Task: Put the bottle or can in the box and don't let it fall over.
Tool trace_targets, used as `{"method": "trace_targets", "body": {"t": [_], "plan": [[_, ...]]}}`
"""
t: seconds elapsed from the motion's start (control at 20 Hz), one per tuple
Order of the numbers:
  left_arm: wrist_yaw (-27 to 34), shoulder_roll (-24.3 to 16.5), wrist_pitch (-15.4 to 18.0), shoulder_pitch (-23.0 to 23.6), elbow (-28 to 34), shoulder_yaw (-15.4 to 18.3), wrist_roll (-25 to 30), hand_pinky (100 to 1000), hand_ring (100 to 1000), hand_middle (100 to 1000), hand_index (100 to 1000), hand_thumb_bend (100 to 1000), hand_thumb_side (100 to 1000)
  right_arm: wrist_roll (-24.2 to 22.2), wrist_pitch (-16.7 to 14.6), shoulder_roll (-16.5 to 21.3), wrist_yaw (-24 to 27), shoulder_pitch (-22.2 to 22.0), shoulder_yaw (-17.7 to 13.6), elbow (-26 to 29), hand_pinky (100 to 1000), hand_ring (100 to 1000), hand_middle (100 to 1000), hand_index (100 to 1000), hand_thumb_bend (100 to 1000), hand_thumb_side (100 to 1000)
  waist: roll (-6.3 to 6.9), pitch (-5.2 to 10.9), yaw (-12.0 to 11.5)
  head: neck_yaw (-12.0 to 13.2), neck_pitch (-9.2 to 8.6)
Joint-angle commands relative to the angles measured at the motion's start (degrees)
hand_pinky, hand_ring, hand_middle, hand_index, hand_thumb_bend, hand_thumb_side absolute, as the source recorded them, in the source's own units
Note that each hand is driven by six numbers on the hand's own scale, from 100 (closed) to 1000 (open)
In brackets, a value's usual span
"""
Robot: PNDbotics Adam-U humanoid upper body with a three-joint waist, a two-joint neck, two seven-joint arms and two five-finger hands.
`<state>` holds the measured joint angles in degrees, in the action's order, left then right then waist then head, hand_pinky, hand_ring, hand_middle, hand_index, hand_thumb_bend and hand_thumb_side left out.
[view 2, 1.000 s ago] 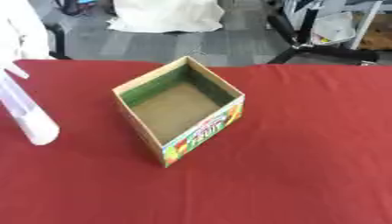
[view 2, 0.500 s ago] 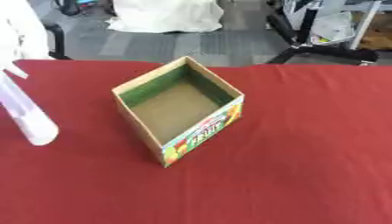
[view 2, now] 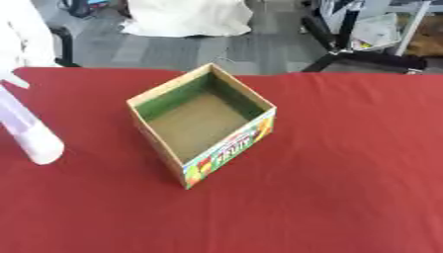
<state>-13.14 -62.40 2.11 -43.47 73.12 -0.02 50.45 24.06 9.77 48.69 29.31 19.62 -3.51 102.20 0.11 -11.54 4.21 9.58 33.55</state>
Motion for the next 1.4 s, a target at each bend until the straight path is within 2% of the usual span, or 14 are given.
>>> {"method": "trace_targets", "body": {"t": [0.05,0.45,0.9,1.4], "plan": [[0.2,-1.7,-0.2,-1.3,0.4,0.5,-0.5,681,407,458,497,285,100,-0.1,0.0,1.5,0.1,0.8,-0.6,0.2,799,714,684,802,473,420,-0.03,0.77,0.0,0.2,-0.52],[-1.1,-1.7,-0.5,-1.3,0.3,0.4,-1.2,620,390,452,473,303,100,-0.1,0.0,1.5,0.1,0.8,-0.6,0.2,800,713,683,803,472,424,0.0,0.78,0.0,0.3,-0.5],[-2.1,-1.6,0.1,-2.0,0.5,0.3,-3.1,519,311,385,417,326,100,-0.1,0.1,1.7,0.0,0.9,-0.6,0.1,800,713,682,803,477,424,0.03,1.05,-0.1,0.5,-0.3],[-2.8,-1.2,0.3,-2.9,0.6,0.1,-4.5,448,277,355,381,323,100,0.0,0.1,1.8,0.1,1.1,-0.6,0.0,800,713,680,803,484,424,0.1,1.44,-0.2,0.7,-0.17]]}}
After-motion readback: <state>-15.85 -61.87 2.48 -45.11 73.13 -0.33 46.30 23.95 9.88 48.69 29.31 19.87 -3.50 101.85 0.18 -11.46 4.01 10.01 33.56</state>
